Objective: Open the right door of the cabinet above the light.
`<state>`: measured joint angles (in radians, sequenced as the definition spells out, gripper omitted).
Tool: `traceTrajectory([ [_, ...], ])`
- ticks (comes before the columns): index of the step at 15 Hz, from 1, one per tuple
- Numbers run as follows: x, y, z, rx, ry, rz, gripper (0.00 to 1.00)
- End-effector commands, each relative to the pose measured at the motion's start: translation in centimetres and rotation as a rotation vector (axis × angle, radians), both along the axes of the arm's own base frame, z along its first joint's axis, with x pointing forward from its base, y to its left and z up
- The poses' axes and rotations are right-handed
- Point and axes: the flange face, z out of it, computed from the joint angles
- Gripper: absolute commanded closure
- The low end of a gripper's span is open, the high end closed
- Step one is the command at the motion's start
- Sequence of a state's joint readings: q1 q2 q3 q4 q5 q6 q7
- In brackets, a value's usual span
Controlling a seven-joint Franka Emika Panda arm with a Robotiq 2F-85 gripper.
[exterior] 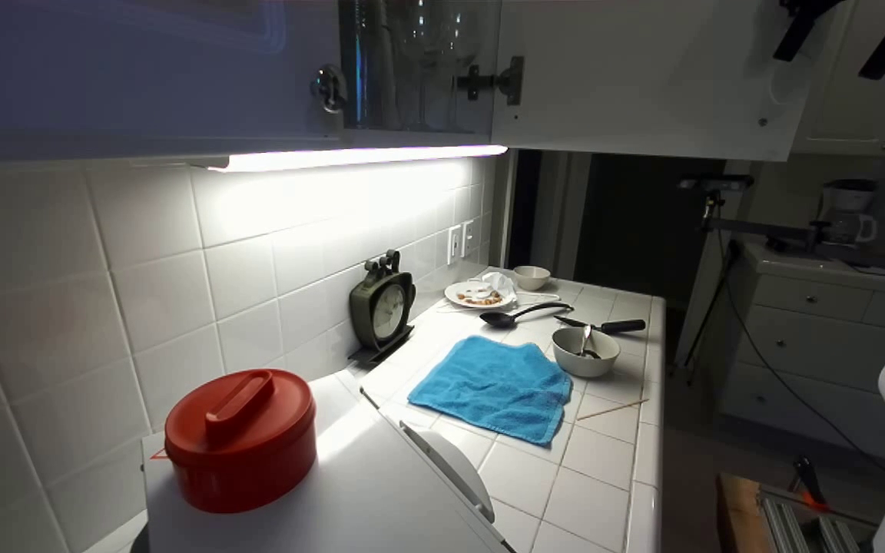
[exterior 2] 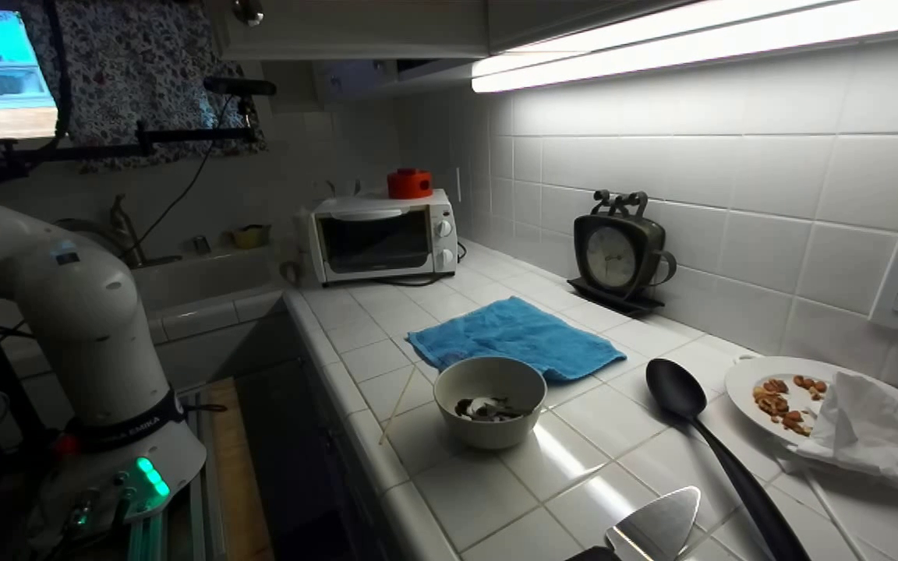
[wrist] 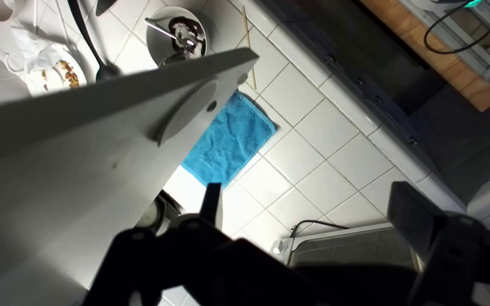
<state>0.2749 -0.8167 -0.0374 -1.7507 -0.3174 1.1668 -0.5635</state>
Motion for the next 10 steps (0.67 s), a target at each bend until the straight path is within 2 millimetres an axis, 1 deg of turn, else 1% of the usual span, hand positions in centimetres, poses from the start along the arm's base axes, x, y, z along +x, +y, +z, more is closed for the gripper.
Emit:
traceTrajectory([
  [1,2.5,3.1,0.1,0.029,-0.066,-0.036,0.00],
  [3,4.5,5.4,0.3,0.044,-0.091,-0.083,0.00],
  [5,6.3,7.6,0.0,0.066,-0.105,-0.168,0.00],
  [6,7.2,8.7,-0.4,0.077,-0.108,-0.228,0.00],
  [10,9.8,12.2,-0.9,0.130,-0.172,-0.431,0.00],
])
